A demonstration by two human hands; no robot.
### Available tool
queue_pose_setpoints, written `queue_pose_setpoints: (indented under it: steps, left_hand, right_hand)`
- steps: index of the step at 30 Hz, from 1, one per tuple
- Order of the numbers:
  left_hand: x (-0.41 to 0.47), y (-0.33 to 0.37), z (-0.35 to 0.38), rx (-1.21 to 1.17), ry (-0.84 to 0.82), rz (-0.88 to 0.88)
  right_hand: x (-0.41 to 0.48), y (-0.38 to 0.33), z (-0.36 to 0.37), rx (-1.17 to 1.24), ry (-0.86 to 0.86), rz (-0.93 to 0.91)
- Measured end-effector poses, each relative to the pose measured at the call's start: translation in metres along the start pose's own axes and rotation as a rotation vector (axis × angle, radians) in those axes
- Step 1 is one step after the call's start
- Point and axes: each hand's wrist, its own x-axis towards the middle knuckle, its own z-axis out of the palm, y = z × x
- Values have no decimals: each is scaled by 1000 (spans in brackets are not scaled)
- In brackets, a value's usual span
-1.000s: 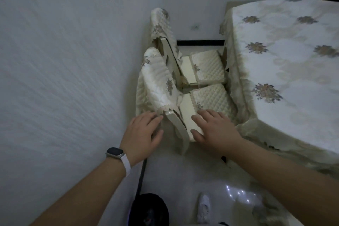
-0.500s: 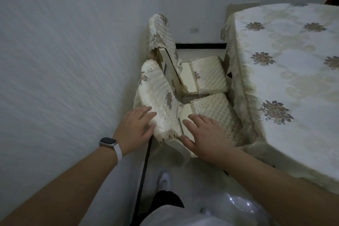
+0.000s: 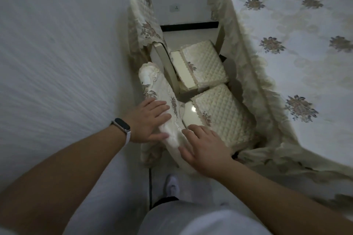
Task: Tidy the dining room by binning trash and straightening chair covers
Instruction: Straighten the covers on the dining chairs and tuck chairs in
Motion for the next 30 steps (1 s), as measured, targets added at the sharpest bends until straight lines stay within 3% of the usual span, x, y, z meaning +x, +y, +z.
queue_pose_setpoints:
  steps: [3,11,30]
  left_hand:
    - [8,-20,6,-41,58,85]
    - [16,-33,16,-122,142,117]
    - [59,-17,27,-135,258,128]
  right_hand:
    - [9,-14,10,44,-38,49]
    - [18,-28,34,144,63,137]
    - [10,3,32,112,298,203]
